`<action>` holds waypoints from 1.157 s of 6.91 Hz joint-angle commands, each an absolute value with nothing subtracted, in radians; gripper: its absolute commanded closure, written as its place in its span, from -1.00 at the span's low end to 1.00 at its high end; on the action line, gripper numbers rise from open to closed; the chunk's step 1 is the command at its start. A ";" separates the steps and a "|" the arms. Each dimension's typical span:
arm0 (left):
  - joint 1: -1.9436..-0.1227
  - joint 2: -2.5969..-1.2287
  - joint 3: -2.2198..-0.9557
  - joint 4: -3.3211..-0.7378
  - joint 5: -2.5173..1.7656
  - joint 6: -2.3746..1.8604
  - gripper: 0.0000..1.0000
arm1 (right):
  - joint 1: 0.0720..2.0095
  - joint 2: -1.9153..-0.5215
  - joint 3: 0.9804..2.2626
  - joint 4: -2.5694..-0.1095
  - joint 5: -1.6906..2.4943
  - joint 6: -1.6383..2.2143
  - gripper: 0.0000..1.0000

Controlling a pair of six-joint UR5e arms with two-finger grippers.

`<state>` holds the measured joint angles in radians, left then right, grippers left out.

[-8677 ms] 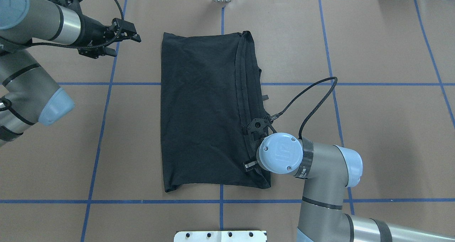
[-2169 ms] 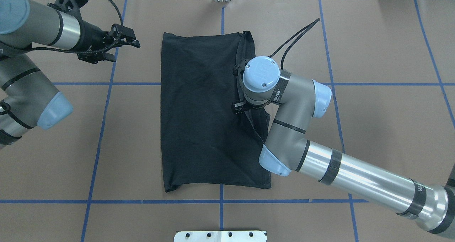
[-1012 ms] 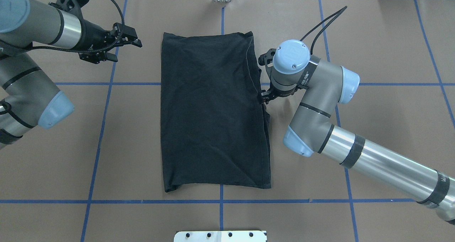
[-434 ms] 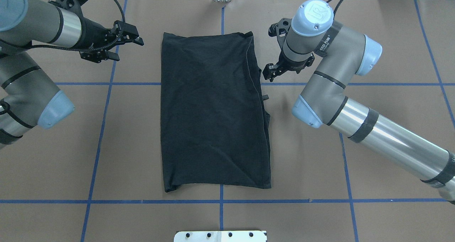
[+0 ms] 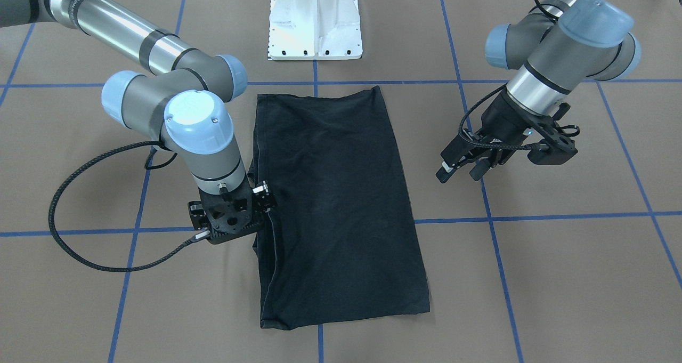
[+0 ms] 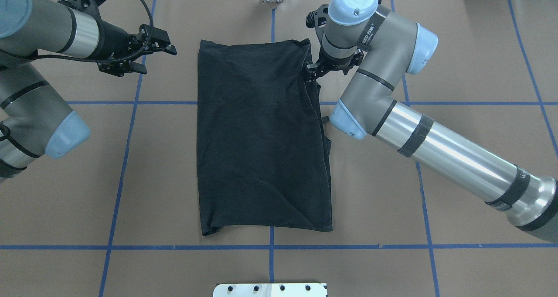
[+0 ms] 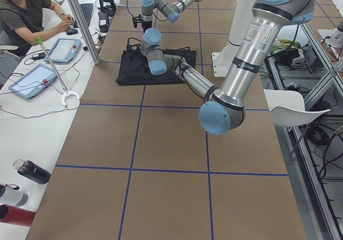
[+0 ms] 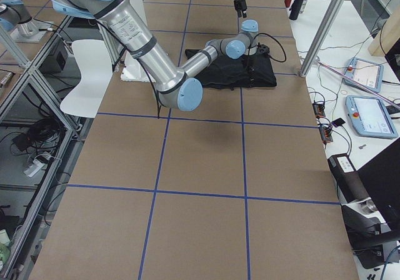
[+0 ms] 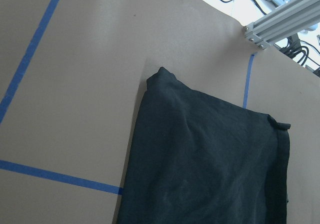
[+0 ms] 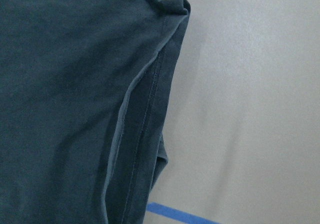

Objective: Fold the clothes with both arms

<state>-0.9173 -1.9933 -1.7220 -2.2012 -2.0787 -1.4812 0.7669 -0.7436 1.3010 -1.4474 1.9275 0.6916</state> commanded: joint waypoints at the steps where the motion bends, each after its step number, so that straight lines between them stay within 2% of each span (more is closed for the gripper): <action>1: -0.920 -1.993 -1.758 -2.201 -2.079 -1.471 -1.00 | 0.744 -0.719 1.179 -1.340 1.882 0.695 -1.00; 8: -0.927 -1.982 -1.856 -2.200 -2.095 -1.468 -1.00 | 0.709 -0.729 1.197 -1.333 1.884 0.701 -1.00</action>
